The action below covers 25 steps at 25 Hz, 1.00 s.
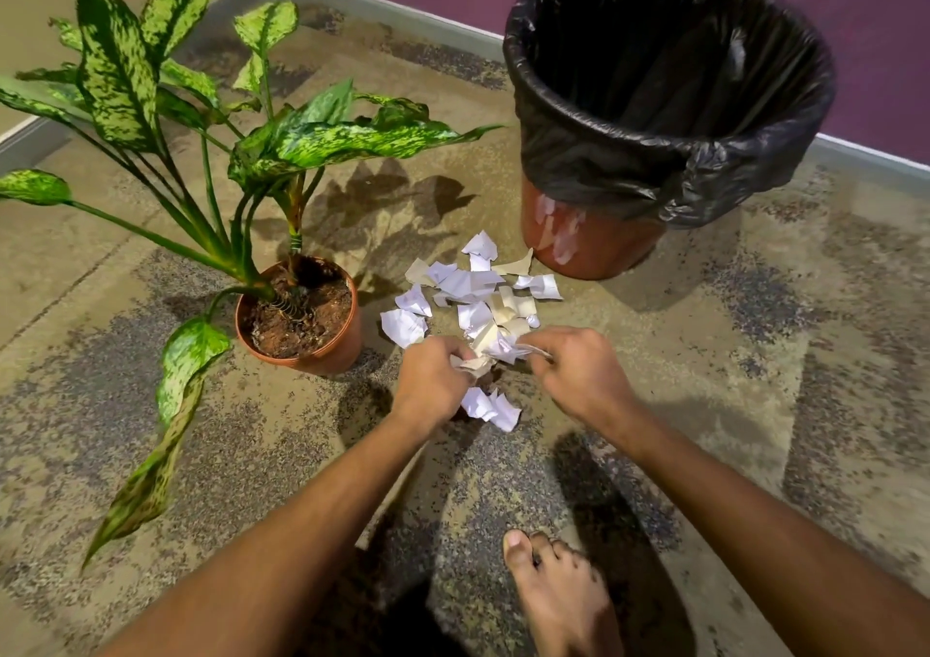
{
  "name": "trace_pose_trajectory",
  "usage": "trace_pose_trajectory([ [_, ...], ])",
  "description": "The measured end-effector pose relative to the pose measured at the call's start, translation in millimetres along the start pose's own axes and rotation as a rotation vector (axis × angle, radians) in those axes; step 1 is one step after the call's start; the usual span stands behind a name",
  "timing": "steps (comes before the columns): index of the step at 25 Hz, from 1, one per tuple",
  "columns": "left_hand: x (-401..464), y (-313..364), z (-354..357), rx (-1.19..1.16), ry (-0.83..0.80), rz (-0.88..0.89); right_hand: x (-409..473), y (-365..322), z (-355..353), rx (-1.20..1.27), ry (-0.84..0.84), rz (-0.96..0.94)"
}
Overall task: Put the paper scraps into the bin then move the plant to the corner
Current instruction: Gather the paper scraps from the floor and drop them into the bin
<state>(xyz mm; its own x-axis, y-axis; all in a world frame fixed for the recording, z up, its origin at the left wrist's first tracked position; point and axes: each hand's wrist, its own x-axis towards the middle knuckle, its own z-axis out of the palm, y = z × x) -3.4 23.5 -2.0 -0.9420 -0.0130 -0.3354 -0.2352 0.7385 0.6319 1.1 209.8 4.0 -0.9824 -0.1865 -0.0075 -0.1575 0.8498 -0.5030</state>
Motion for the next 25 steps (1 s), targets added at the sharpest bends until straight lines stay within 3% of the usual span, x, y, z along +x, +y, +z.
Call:
trace_pose_trajectory([
  [4,2.1,41.8,-20.1,-0.248,0.056,0.017,7.2,-29.1,-56.2,-0.019,0.083,-0.135],
  [9,-0.1,117.2,-40.5,-0.533,0.085,0.124,76.9,-39.7,-147.5,0.026,0.545,-0.270],
  [11,0.8,148.9,-49.9,-0.590,0.138,0.175,49.6,-19.6,-101.7,0.009,0.345,-0.034],
  [12,1.2,163.4,-55.8,-0.614,0.166,0.200,13.0,2.5,-78.1,-0.152,0.232,0.159],
  [14,3.7,186.6,-67.4,-0.653,0.209,0.243,-89.6,20.0,20.9,-0.148,-0.218,0.206],
  [16,6.1,202.8,-76.6,-0.664,0.252,0.278,-160.2,29.4,90.0,-0.208,-0.392,0.165],
  [19,10.6,223.9,-84.5,-0.657,0.310,0.294,-154.1,46.7,104.7,-0.192,-0.449,0.138],
  [22,19.5,242.6,-87.6,-0.658,0.323,0.257,-181.8,40.6,116.9,-0.376,-0.278,0.141],
  [24,28.2,251.4,-88.2,-0.746,0.304,0.176,-132.5,32.1,57.5,-0.252,-0.203,0.220],
  [25,32.2,254.6,-88.8,-0.785,0.296,0.133,-80.6,30.7,-6.8,-0.297,0.007,0.186],
])
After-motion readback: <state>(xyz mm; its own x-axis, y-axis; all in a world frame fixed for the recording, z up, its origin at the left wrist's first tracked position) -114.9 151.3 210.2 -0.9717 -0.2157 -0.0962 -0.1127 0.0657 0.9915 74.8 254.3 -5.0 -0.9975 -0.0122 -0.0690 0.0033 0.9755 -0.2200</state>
